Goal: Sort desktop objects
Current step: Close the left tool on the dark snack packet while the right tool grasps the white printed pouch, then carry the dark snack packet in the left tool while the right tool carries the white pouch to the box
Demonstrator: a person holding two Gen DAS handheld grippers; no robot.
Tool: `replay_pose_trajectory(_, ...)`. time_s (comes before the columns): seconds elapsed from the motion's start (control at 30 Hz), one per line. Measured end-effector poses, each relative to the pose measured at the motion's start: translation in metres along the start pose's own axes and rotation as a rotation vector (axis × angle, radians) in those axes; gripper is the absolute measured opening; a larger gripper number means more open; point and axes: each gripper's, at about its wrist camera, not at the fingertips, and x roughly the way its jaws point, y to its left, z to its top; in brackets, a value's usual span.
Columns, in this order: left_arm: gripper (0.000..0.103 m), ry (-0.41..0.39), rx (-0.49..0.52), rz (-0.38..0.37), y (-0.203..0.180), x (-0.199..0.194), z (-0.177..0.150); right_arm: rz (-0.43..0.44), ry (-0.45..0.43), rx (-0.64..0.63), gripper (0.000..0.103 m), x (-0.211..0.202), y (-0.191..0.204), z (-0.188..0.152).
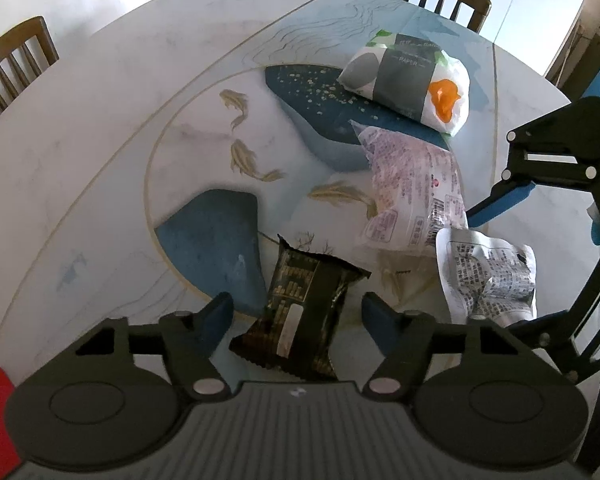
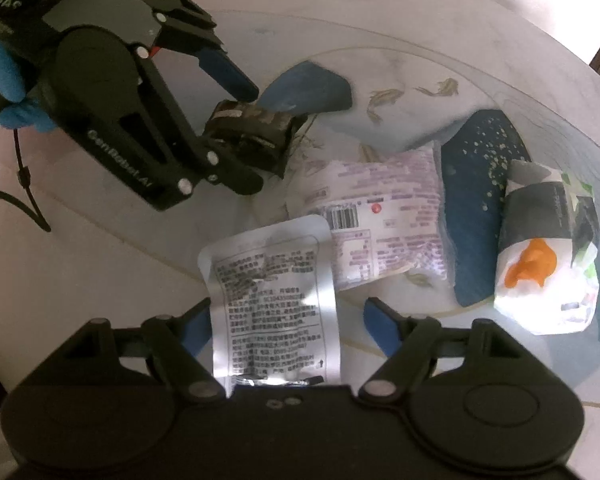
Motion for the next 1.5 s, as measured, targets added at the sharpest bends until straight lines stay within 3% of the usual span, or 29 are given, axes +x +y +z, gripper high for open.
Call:
replay_pose_trajectory(0.1,0.064,-0.005,0.0,0.008,0.0,-0.001,0.0,0.008,0.003,-0.007,0.074,-0.001,0.001,0.0)
replay_pose_trajectory(0.23,0.054,-0.009,-0.011,0.019,0.0,-0.002,0.001,0.015,0.006,-0.025,0.059,-0.005,0.003,0.001)
replay_pose_trajectory(0.4,0.036,-0.014,-0.002,0.045,-0.004,-0.004,-0.001,0.033,0.015,-0.017,0.058,-0.007,0.004,0.0)
replay_pose_trajectory(0.8,0.033,-0.003,-0.02,0.063,-0.006,-0.02,-0.008,0.043,0.037,-0.011,0.057,-0.023,0.004,-0.001)
replay_pose_trajectory(1.5,0.033,-0.056,-0.106,0.062,-0.021,-0.104,-0.036,0.075,0.034,-0.028,0.057,-0.077,0.021,0.012)
